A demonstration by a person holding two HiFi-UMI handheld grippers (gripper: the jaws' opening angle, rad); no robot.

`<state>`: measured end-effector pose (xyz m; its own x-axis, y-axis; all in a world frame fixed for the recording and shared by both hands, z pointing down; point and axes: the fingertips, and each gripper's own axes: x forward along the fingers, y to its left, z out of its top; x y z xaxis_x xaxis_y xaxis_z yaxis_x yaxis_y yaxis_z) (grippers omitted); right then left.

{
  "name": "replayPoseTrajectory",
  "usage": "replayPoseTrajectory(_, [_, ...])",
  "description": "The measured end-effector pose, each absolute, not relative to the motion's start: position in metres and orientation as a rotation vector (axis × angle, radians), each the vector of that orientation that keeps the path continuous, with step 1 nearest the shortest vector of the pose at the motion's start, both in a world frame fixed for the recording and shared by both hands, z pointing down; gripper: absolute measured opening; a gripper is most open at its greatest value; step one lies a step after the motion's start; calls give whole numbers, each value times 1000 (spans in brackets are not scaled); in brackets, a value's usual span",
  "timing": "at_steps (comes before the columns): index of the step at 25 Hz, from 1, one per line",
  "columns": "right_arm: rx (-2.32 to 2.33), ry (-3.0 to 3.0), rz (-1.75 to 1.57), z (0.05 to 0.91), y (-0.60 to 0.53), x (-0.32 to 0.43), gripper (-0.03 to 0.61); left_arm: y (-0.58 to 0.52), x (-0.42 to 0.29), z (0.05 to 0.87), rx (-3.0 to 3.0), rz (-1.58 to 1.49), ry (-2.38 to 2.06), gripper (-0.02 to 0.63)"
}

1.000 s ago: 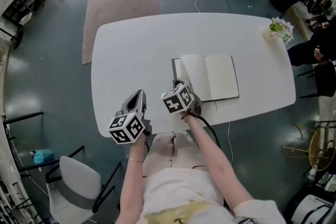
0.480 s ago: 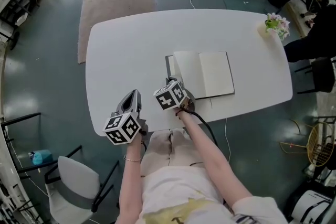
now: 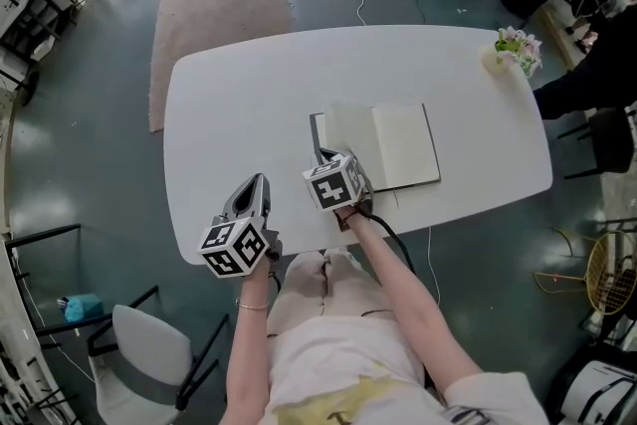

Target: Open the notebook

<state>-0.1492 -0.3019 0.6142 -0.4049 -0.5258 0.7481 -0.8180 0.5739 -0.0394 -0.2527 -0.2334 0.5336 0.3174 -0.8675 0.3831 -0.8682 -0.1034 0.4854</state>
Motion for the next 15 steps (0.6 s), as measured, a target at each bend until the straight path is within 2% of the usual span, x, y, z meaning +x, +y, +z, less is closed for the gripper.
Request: replayPoseTrajectory(15, [1118,-2582,702,491,-290,-92,26,-250,-203,469,2225,-12,-1430,-2])
